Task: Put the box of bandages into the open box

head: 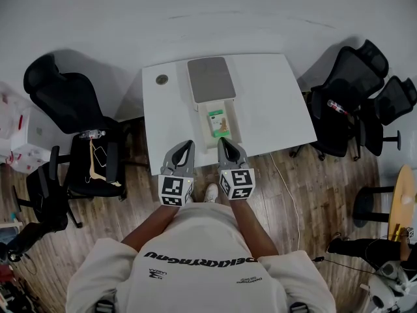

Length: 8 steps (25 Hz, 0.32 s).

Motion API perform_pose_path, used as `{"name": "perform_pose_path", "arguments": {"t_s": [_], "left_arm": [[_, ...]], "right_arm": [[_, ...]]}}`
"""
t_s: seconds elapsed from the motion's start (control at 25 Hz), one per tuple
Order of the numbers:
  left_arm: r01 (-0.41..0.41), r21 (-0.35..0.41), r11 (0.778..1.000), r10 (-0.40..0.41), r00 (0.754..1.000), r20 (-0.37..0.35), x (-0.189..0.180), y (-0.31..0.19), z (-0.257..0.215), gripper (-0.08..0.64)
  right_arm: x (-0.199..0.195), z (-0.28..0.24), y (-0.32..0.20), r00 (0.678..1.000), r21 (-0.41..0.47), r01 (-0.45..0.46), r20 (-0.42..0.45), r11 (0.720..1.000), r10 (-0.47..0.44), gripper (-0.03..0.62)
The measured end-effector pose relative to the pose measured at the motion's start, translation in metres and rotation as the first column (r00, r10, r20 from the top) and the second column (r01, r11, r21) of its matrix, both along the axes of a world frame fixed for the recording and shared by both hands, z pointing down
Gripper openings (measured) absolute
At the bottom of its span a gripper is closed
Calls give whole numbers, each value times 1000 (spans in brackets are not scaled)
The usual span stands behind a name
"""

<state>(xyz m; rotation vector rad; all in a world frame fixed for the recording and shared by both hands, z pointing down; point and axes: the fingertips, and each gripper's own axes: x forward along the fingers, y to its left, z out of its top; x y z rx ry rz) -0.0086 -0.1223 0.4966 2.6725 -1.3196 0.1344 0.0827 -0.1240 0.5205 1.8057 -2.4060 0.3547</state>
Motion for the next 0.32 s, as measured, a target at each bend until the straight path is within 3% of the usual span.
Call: {"name": "perform_pose_path", "arguments": {"t_s": [0.32], "left_arm": [[-6, 9, 1000, 6, 1000, -7, 1, 2, -4, 0]], "right_arm": [[2, -5, 3, 1000, 11, -12, 8, 1000, 12, -5]]}}
